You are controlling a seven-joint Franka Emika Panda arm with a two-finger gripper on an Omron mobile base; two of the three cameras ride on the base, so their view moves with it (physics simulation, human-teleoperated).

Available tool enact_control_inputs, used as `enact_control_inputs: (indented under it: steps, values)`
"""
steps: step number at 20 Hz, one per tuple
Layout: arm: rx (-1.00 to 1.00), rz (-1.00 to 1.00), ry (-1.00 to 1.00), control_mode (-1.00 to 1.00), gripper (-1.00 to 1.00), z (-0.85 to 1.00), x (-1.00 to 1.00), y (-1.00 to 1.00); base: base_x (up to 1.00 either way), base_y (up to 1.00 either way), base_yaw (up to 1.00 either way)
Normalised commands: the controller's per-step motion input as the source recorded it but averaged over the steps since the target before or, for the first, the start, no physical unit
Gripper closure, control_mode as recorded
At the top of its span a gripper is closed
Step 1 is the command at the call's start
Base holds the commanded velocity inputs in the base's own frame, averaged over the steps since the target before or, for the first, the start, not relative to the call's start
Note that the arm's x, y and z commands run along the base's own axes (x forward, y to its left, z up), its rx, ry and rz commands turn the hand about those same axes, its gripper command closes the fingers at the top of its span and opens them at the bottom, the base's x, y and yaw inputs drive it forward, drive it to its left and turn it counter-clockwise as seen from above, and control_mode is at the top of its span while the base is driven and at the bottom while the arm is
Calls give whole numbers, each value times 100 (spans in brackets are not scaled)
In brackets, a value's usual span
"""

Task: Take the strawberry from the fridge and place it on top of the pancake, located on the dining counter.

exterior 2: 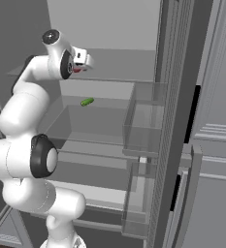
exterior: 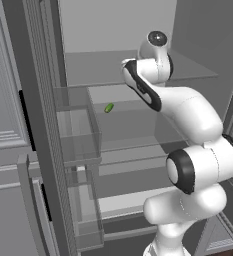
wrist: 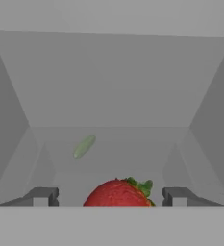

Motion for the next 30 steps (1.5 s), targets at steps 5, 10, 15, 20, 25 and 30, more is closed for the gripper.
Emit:
enact_control_inputs:
  steps: [5, 10, 15, 20, 25, 30]
  values:
    - [0, 0, 0, -100, 100, -35, 17, 2, 0, 0, 0]
    - [0, 4, 0, -100, 100, -4, -12, 0, 0, 0, 0]
    - [0, 7, -2, -100, 100, 0, -77, 0, 0, 0, 0]
    - [0, 5, -2, -100, 100, 0, -91, 0, 0, 0, 0]
    - [0, 2, -1, -100, 100, 0, -100, -2, 0, 0, 0]
    - [0, 1, 0, -100, 100, 0, -100, -3, 0, 0, 0]
